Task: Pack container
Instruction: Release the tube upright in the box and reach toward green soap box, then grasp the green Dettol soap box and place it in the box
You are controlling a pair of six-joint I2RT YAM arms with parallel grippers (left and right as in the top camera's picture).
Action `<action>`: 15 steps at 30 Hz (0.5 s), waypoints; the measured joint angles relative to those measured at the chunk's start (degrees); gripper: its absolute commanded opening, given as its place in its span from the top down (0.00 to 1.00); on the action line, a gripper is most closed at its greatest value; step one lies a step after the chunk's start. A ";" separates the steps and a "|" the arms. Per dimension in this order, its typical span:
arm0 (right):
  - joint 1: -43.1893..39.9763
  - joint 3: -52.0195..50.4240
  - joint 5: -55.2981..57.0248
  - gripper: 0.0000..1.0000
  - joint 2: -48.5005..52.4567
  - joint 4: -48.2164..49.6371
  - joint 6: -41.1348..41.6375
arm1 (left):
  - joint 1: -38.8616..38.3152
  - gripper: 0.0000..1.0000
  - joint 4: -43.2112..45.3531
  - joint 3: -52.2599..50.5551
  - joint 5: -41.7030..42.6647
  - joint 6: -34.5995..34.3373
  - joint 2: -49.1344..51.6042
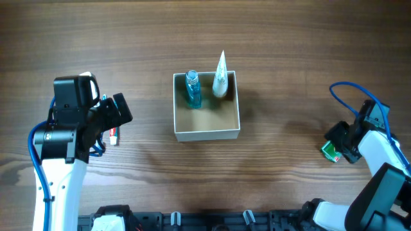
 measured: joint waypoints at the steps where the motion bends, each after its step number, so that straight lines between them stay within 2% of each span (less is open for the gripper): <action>1: -0.07 0.07 0.20 0.51 0.07 -0.02 -0.09 | 0.00 0.00 0.00 0.00 0.00 0.00 0.00; 4: -0.09 0.11 0.22 0.64 0.07 0.02 -0.07 | 0.00 0.00 0.00 0.00 0.00 0.00 0.00; 9: -0.31 1.03 -2.10 0.67 0.42 -1.16 -0.07 | 0.00 0.00 0.00 0.00 -0.02 0.00 0.00; 10: -0.37 1.97 -4.11 0.72 0.70 -3.15 0.07 | 0.00 0.00 0.00 0.00 0.00 0.00 0.00; 15: 1.29 10.54 -13.31 0.85 -0.07 -14.16 -0.09 | 0.00 0.00 0.02 0.00 0.00 0.00 0.00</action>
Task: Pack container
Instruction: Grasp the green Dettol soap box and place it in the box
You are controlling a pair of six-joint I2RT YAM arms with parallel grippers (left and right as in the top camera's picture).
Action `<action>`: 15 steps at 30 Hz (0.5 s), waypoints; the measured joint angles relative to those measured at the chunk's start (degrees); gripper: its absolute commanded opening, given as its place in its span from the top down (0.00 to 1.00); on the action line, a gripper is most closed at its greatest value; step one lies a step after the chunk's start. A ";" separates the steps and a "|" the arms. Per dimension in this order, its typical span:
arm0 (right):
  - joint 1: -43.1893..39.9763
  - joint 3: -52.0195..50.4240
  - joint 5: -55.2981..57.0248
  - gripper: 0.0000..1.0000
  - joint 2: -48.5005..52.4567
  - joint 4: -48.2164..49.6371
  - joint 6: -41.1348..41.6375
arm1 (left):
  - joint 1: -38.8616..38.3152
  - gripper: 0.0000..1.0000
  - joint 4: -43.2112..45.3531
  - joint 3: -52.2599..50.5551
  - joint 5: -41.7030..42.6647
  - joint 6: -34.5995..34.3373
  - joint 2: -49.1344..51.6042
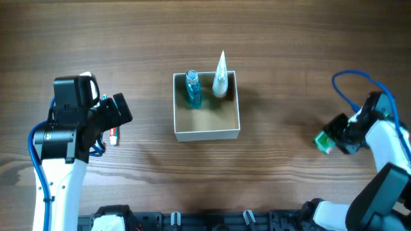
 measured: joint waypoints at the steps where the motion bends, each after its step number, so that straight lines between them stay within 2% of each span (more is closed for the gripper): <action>1: 1.64 3.56 -0.85 0.86 -1.31 -1.53 -0.59 | 0.00 0.00 0.00 0.00 0.00 0.00 0.00; 5: 13.27 18.14 -3.50 0.88 -8.46 -4.20 -9.92 | 0.00 0.00 -0.02 0.00 0.00 -0.02 0.00; 7: 23.37 23.06 -4.90 0.88 -11.80 -4.79 -18.18 | 0.00 0.00 -0.02 0.00 0.00 -0.02 0.00; 8: 28.94 24.11 -5.40 0.94 -13.07 -4.81 -22.34 | 0.00 0.00 -0.02 0.00 -0.02 -0.04 0.00; 9: 33.40 24.39 -5.29 0.96 -13.68 -4.85 -25.62 | 0.00 0.00 0.00 0.00 0.00 -0.09 0.00; 13: 49.64 24.35 -2.19 0.96 -12.68 -5.46 -34.93 | 0.00 0.00 -0.02 0.00 -0.02 -0.17 0.00; 15: 55.06 24.35 0.22 0.96 -11.43 -5.46 -37.92 | 0.00 0.00 -0.02 0.00 -0.02 -0.17 0.00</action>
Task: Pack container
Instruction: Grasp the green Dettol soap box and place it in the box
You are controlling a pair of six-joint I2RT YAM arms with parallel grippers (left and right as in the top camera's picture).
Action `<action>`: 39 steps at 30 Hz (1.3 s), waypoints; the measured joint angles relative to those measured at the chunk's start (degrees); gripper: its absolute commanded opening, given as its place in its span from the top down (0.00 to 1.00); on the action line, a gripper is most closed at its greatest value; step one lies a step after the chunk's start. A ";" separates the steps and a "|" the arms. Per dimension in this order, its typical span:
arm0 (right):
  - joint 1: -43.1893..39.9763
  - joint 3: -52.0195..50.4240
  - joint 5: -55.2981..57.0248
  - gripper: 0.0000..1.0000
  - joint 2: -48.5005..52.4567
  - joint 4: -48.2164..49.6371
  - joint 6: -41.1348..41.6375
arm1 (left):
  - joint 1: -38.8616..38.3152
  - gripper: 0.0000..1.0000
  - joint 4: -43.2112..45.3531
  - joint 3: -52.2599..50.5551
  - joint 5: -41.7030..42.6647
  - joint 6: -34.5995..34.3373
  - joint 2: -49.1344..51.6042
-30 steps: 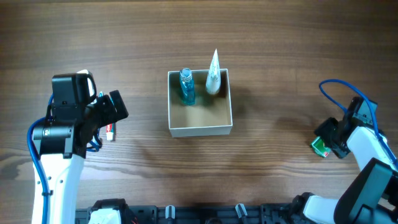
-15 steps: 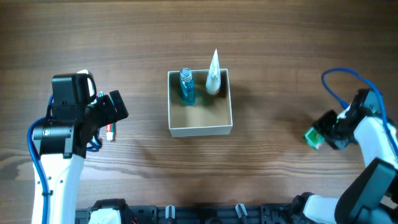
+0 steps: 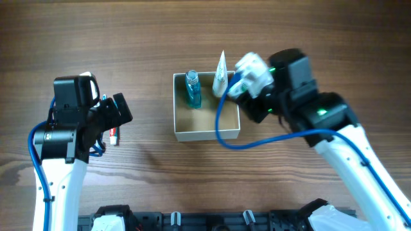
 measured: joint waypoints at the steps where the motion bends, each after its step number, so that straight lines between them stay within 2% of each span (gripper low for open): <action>1: 2.99 0.00 1.27 0.96 1.25 0.02 -1.70 | 0.00 0.00 0.00 0.00 0.02 0.00 0.00; 7: 8.17 -0.07 4.04 0.96 10.97 2.69 -7.72 | 0.00 0.00 0.00 0.00 0.02 0.00 0.00; 8: 8.22 -0.07 4.33 0.92 12.76 3.98 -8.02 | 0.00 0.00 0.00 0.00 0.02 0.00 0.00; 9: 8.22 -0.07 4.48 0.77 14.40 4.72 -8.24 | 0.00 0.00 0.02 0.00 0.02 0.00 0.00; 10: 8.20 -0.07 4.57 0.67 15.41 5.07 -8.22 | 0.00 0.00 0.02 0.00 0.02 0.00 0.00; 12: 8.22 -0.09 4.83 0.59 16.98 5.90 -8.13 | 0.00 0.00 0.00 0.00 0.02 0.00 0.00; 13: 8.22 -0.09 4.90 0.51 17.35 5.86 -8.11 | 0.00 0.00 0.02 0.00 0.02 0.00 0.00; 14: 8.22 -0.11 4.92 0.36 17.44 5.88 -7.93 | 0.00 0.00 0.02 0.00 0.02 0.00 0.00; 17: 8.22 -0.11 4.92 0.27 17.46 5.95 -7.23 | 0.00 0.00 0.02 0.00 0.02 0.00 0.00; 18: 8.22 -0.09 4.92 0.21 17.46 5.99 -7.10 | 0.00 0.00 0.00 0.00 0.02 0.00 0.00; 23: 8.22 -0.09 4.90 0.20 17.46 6.10 -6.69 | 0.00 0.00 0.00 0.00 0.02 -0.02 0.00; 27: 8.22 -0.09 4.90 0.14 17.42 6.10 -4.48 | 0.00 0.00 -0.02 0.00 0.02 -0.02 0.00; 30: 8.17 -0.11 7.28 0.08 14.21 6.05 5.75 | 0.00 0.00 -0.02 0.00 0.02 -0.02 0.00; 31: 7.85 -0.11 9.44 0.00 11.23 5.90 10.71 | 0.00 0.00 -0.07 0.00 0.02 0.00 0.00; 33: 5.97 -0.11 14.19 0.00 5.57 3.96 21.11 | 0.00 0.00 -0.13 0.00 0.02 0.00 0.00; 36: -4.00 0.04 20.76 0.00 -4.33 -1.29 38.36 | 0.00 0.00 -0.17 0.00 0.02 0.00 0.00; 39: -11.32 0.17 20.35 0.00 -5.22 -5.05 44.76 | 0.00 0.00 0.02 0.00 0.02 0.00 0.00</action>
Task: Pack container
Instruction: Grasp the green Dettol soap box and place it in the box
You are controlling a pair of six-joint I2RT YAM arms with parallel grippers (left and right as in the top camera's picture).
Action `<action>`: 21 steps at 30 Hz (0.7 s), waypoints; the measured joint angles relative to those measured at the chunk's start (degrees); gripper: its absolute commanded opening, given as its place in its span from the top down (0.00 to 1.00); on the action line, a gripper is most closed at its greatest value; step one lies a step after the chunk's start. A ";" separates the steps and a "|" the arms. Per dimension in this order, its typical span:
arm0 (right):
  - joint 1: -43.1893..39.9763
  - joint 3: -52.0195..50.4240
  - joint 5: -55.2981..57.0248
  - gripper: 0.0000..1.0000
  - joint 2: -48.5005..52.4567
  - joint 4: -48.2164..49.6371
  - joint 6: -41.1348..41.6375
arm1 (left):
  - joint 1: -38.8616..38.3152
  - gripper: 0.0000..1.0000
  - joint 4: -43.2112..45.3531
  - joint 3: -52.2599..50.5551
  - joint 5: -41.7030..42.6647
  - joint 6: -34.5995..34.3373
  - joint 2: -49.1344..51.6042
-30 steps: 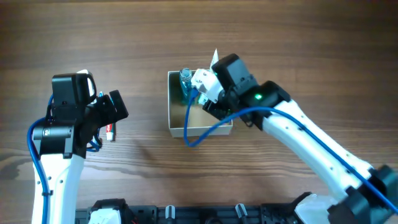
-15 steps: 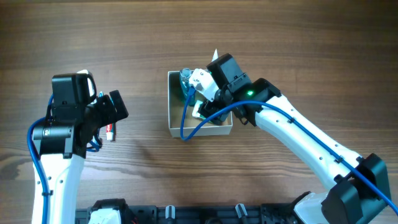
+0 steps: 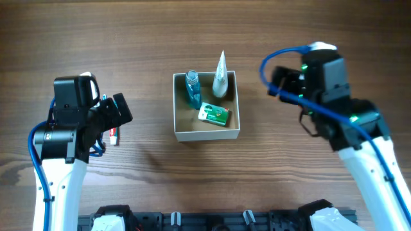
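The white box [image 3: 207, 135] stands at the table's middle. A blue bottle [image 3: 192, 88] and a white tube [image 3: 221, 76] stand against its back wall. A green packet [image 3: 214, 114] lies flat on its floor near the front right. My right gripper [image 3: 276, 82] hangs to the right of the box, pointing at it, open and empty. At the far left my left gripper [image 3: 122, 109] hovers above the table. Its fingers merge into one dark shape, so their state does not show.
A small red and white item [image 3: 114, 136] lies on the table just below the left gripper. The right arm's blue cable [image 3: 273, 61] loops above the gripper. The wooden table [image 3: 205, 186] surrounds the box on all sides.
The right gripper was over the box's right rim and now sits to the right of the box. The green packet now lies inside the box. The left arm is unchanged.
The right gripper was on the green packet at the table's far right edge. It then held the packet slightly further left, then hung over the box's right side. Now the packet rests in the box and the gripper is clear. The left arm stayed still.
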 measured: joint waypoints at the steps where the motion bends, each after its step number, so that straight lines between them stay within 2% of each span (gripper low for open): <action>1: -2.84 -0.20 -0.76 0.00 0.90 -1.22 1.22 | 0.00 0.00 0.04 0.00 0.00 0.00 0.00; 6: -8.33 -3.17 -3.54 0.00 6.14 -3.80 2.95 | 0.00 0.00 0.04 0.00 0.00 0.00 0.15; 16: -8.87 -9.84 -6.54 0.00 16.90 -0.33 3.30 | 0.00 0.00 1.95 0.07 -0.04 0.00 5.46; 21: -8.87 -9.86 -6.60 0.00 18.16 1.03 2.62 | 0.00 0.00 5.60 0.33 -0.61 1.79 15.41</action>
